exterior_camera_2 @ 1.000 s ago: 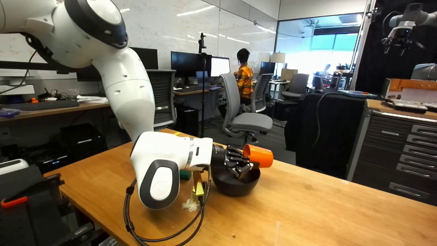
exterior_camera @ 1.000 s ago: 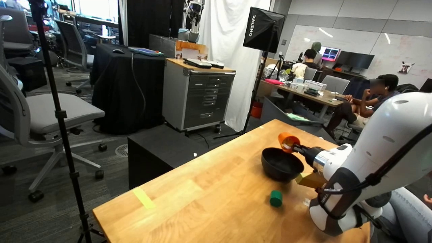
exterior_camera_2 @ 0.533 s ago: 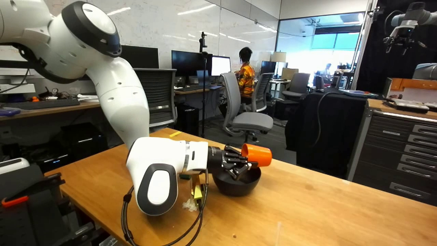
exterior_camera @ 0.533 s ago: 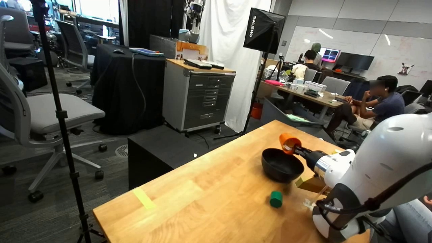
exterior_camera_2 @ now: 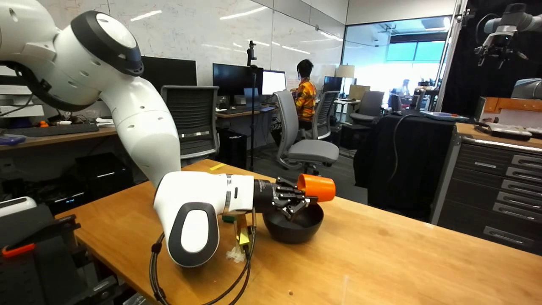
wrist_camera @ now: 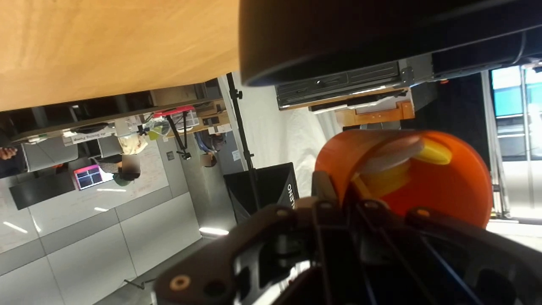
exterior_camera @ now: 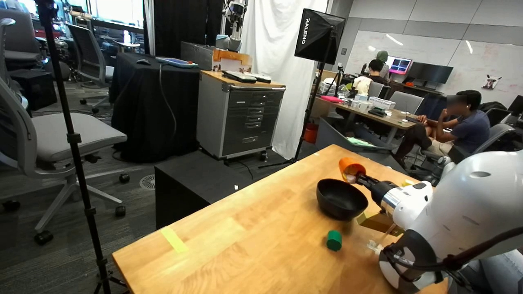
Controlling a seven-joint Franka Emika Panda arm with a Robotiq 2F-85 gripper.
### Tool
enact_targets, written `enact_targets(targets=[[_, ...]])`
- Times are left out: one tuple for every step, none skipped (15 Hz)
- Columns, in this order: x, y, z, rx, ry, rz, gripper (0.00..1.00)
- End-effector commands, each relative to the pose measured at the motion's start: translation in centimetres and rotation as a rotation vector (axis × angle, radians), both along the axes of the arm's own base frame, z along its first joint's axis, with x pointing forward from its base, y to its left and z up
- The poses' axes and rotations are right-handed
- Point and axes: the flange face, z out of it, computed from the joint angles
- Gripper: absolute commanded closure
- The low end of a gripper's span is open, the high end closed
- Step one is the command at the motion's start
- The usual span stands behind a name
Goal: Pour the contents of the orange cup into the black bowl
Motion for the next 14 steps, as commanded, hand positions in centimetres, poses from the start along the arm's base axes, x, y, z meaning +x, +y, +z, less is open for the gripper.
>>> enact_targets(targets=[[-0.4,-0.1,0.4,-0.025,-0.064,0.012,0.99],[-1.2,-0.3,0.1,-0.025,-0.065,0.007,0.99],[-0.7,-0.1,0.3,-0.027,-0.072,0.011,0.99],[-0.5,-0.2,0.4,-0.027,-0.079,0.008,0.99],[-1.1,-0.4,0.2,-0.027,-0.079,0.004,0.99],[-0.7,-0.4,0.4,-0.032,-0.086,0.003,0.99],[-0.6,-0.6,0.4,-0.034,-0.091,-0.004,0.99],[-0.9,-0.8,0.4,-0.039,-0.096,-0.012,0.99],[-0.8,-0.9,0.5,-0.042,-0.103,-0.019,0.99],[-0.7,-1.2,0.6,-0.043,-0.104,-0.03,0.99],[-0.7,-1.4,0.7,-0.044,-0.109,-0.038,0.99],[-0.6,-1.7,0.7,-0.044,-0.112,-0.047,0.99],[-0.7,-2.0,0.8,-0.046,-0.114,-0.056,0.99],[-0.6,-2.2,0.9,-0.045,-0.121,-0.062,0.99]])
